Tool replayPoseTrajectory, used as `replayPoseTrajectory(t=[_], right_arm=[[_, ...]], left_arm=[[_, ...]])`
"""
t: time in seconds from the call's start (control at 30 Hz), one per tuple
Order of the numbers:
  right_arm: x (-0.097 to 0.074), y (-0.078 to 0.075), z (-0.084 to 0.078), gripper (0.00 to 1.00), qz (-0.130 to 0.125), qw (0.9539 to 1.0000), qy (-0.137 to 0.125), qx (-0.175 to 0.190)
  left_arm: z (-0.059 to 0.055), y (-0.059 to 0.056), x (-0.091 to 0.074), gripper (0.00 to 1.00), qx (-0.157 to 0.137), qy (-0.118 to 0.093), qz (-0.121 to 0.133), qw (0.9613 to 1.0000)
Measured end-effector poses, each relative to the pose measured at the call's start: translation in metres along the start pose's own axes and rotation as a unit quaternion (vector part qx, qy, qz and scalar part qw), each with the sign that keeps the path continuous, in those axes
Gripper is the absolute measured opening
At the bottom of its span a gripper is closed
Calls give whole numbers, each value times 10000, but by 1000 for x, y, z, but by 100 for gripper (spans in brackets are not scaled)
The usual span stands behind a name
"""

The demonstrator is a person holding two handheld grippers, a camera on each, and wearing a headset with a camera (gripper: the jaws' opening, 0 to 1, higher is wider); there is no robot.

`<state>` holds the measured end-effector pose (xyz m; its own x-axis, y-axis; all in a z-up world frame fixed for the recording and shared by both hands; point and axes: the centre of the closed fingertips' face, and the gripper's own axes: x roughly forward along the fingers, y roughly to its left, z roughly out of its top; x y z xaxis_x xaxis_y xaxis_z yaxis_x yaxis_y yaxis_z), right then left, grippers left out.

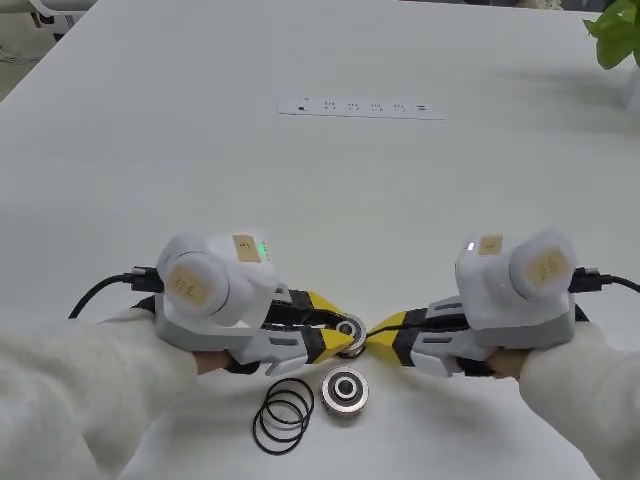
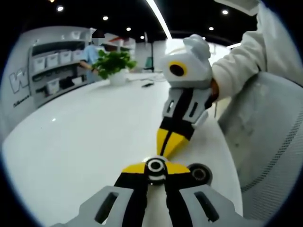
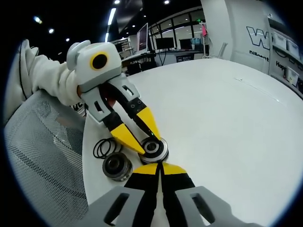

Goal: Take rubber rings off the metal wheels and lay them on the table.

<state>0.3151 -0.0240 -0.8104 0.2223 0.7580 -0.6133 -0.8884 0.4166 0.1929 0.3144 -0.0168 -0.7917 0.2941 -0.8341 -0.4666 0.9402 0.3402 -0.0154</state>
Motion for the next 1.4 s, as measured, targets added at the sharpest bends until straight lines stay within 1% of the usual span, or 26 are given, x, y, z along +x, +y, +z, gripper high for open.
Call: replayPoseTrajectory(t=[0.03,0.1,0.17,0.2,0.23,0.3,0.33,0.4,0.43,0.5,0.53,0.57,0.6,0.9,1.4], right_arm=[[-1,-1,0,0,-6,10000,-4,85],[-1,-1,0,0,-22,9993,-29,373],[0,-2,-2,0,-60,9973,-51,733],[-1,-2,-1,0,-8,9964,-86,846],[-1,-2,-2,0,-15,9943,-83,1064],[-1,-3,-1,0,5,9907,-100,1358],[-2,-3,-1,0,9,9868,-142,1615],[-4,-3,1,0,29,9807,-219,1945],[-5,-2,4,0,82,9771,-336,2098],[-7,-3,6,0,157,9691,-451,2421],[-8,-4,10,0,213,9655,-569,2534],[-9,-5,8,0,188,9649,-529,2565],[-8,-5,8,0,182,9656,-522,2541],[-8,2,12,0,217,9652,-576,2541],[-6,11,20,0,310,9697,-625,2341]], left_arm=[[0,0,0,14,15,1,1,10000],[0,0,0,14,26,-2,1,10000],[0,0,0,14,19,-14,3,10000],[0,0,0,14,16,-20,-1,10000],[0,0,0,14,17,-24,1,10000],[0,-1,0,14,19,-29,0,10000],[0,-1,0,14,28,-29,0,10000],[0,-1,0,14,39,-28,2,10000],[0,-1,0,14,48,-27,4,10000],[0,0,0,14,54,-24,8,10000],[0,0,0,14,53,-24,9,10000],[0,0,0,14,52,-23,12,10000],[0,0,0,14,53,-23,13,10000],[0,0,-1,14,51,-20,21,10000],[-1,0,0,14,50,-35,35,10000]])
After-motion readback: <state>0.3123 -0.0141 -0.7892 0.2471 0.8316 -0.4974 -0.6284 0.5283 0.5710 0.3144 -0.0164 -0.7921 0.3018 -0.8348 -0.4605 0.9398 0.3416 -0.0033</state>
